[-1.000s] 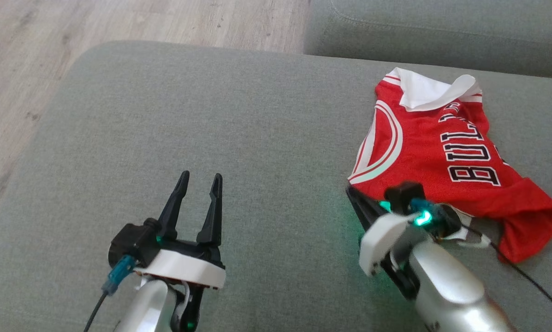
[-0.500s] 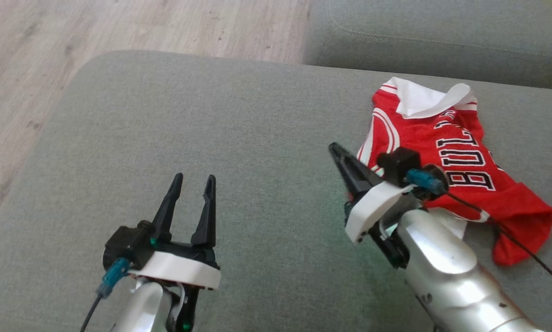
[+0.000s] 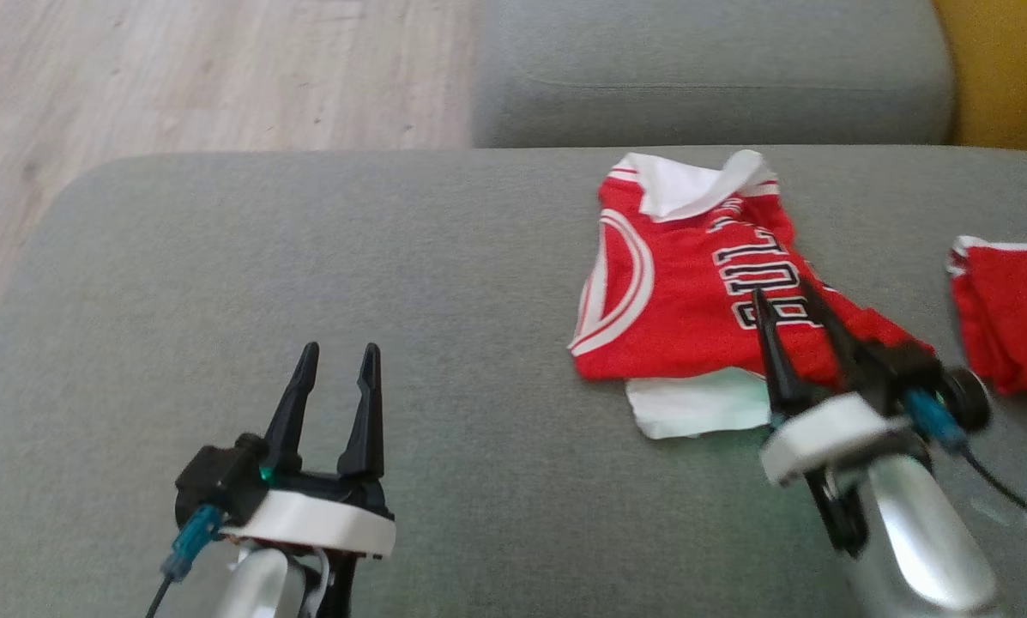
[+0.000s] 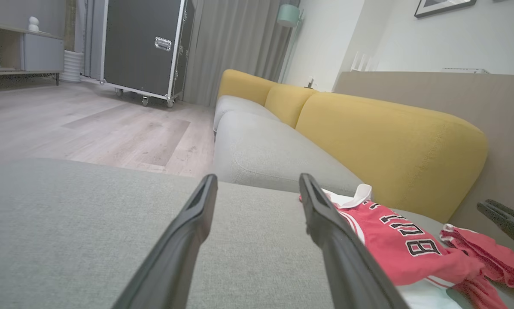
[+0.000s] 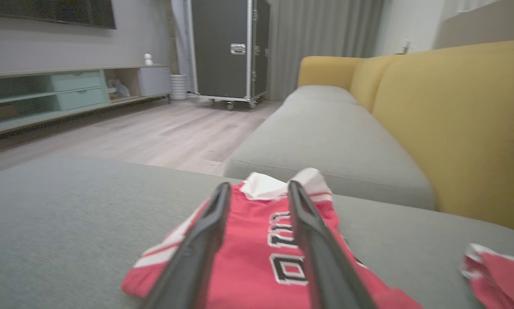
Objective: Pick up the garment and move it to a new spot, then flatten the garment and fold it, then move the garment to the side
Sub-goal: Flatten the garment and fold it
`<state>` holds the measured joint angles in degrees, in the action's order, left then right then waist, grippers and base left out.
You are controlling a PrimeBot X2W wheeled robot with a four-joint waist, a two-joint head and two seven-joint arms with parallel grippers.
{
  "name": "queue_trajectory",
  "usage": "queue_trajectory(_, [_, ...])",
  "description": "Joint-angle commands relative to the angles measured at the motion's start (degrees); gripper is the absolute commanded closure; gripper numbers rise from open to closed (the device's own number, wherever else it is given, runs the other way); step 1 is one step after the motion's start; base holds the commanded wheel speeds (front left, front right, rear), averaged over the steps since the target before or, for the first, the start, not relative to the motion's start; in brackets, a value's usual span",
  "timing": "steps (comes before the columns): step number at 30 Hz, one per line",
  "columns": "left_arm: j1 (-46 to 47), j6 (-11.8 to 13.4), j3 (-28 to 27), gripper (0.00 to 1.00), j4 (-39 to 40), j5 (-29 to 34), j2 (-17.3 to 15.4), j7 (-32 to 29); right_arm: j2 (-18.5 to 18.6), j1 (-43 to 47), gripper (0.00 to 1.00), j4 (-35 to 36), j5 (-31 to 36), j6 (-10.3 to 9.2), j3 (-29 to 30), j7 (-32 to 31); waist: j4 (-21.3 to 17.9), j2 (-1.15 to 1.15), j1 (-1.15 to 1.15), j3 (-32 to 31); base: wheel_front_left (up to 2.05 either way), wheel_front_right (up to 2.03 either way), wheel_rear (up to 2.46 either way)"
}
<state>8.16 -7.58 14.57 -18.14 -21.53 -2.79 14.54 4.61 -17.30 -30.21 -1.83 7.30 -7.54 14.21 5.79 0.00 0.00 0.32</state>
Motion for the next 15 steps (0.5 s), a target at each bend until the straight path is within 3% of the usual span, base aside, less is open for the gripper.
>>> queue_trajectory(1, [1.24, 0.09, -2.15, 0.00, 1.97, -0.11, -0.10, 0.46, -0.57, 0.18, 0.00, 3.86, 1.18, 0.19, 0.15, 0.76, -1.58, 0.00, 0.00, -0.48, 0.00, 0.00, 0.00])
queue_trajectory(7, [-0.25, 0.09, -2.73, 0.00, 1.82, -0.45, -0.10, 0.46, -1.50, 9.85, 0.00, 9.76, 3.39, 0.19, 4.88, 0.77, -3.91, 0.00, 0.00, -1.04, 0.00, 0.00, 0.00])
queue_trajectory(15, [0.56, 0.09, -1.39, 0.00, 1.31, -0.53, -0.10, 0.46, -1.71, 11.88, 0.00, 11.54, 2.15, 0.19, 4.48, 0.78, -3.26, 0.00, 0.00, -0.52, 0.00, 0.00, 0.00])
